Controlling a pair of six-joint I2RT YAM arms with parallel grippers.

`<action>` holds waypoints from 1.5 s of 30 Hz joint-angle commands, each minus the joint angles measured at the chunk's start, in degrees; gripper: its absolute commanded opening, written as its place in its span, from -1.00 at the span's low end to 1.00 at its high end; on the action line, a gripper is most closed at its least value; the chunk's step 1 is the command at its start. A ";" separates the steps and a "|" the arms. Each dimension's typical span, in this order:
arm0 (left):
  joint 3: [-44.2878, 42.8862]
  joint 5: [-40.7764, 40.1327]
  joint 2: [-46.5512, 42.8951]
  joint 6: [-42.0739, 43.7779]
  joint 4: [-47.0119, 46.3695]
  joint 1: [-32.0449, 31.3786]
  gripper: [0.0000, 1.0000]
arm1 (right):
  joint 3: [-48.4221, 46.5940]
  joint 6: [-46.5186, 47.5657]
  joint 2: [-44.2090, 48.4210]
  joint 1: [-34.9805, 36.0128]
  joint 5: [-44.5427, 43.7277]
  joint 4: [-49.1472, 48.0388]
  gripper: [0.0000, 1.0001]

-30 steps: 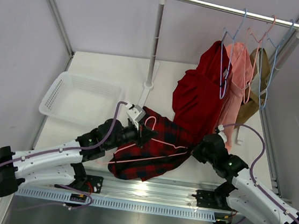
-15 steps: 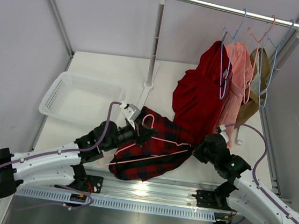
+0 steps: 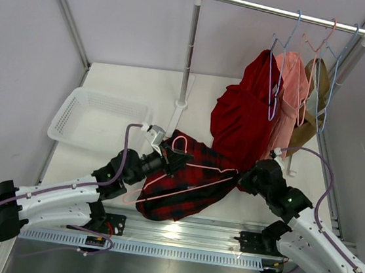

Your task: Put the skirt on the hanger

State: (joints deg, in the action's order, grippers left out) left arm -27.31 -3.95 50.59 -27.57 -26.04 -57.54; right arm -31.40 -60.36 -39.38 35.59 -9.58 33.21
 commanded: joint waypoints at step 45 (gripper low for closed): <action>-1.60 -0.27 -2.86 -5.39 -19.48 -0.21 -1.00 | -12.11 4.02 -0.79 -7.38 8.88 4.15 -1.00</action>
State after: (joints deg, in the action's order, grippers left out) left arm -27.07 -4.34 49.69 -30.63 -36.07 -57.54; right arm -41.19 -56.82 -40.05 28.34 -2.66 38.02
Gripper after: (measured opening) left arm 0.054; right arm 0.010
